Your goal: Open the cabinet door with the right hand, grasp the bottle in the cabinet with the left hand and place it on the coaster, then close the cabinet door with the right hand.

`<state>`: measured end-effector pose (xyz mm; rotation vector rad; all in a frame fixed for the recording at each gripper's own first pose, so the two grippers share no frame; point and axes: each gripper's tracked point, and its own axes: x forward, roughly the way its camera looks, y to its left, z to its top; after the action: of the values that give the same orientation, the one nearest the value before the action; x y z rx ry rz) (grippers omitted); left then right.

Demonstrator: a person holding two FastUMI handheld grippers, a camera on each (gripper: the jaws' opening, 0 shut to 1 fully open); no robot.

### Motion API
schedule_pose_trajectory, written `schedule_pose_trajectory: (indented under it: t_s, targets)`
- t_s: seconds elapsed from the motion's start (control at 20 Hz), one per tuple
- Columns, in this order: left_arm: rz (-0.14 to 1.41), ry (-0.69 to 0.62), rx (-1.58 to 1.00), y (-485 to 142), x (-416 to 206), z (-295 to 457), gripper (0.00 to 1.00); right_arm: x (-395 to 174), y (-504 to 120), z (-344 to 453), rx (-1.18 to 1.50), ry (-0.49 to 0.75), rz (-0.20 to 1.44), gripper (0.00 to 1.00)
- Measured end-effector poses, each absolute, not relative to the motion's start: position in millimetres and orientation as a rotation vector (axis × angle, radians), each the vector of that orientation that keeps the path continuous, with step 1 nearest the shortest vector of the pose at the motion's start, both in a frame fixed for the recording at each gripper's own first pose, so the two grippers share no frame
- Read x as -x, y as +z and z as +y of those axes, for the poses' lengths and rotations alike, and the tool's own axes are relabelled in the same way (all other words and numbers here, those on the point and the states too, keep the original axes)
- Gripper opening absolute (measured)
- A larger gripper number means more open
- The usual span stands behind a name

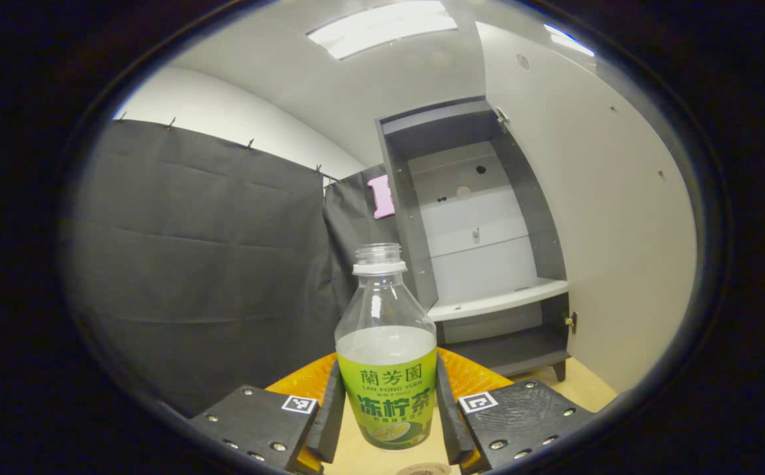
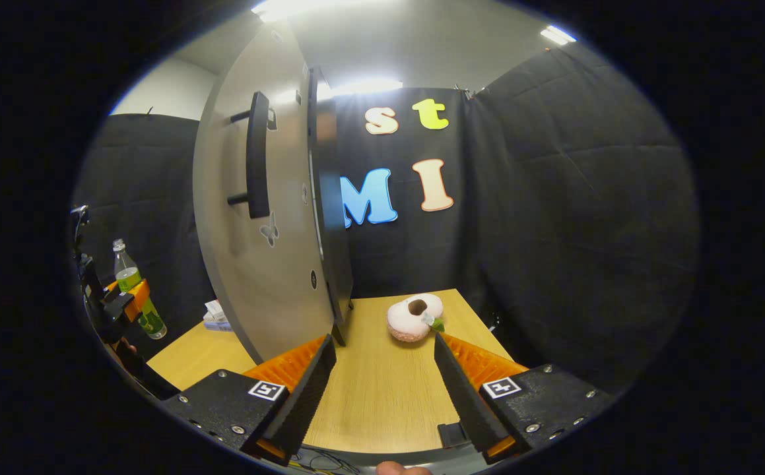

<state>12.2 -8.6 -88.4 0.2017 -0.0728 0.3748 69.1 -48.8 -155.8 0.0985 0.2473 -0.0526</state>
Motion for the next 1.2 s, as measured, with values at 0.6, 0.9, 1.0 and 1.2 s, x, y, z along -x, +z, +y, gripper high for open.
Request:
schedule_pose_trajectory:
  t_s: [0.6,0.9,1.0,1.2]
  targets:
    - [0.006,0.372,-0.114,-303.3,-9.8,-0.5,0.63,-67.7,-235.7,-12.5,0.102,0.037,0.375,0.93]
    - [0.018,0.339,-0.045,-338.0,-15.9,-8.2,0.66,-73.0,-229.0,5.0,0.127,0.079,0.373,0.94]
    - [0.022,0.315,-0.042,-337.2,-17.0,-9.4,0.69,-73.3,-227.1,9.4,0.129,0.094,0.362,0.95]
    - [0.042,0.286,-0.076,-332.0,-19.8,-9.0,0.79,-73.2,-229.2,14.2,0.094,0.099,0.372,0.95]
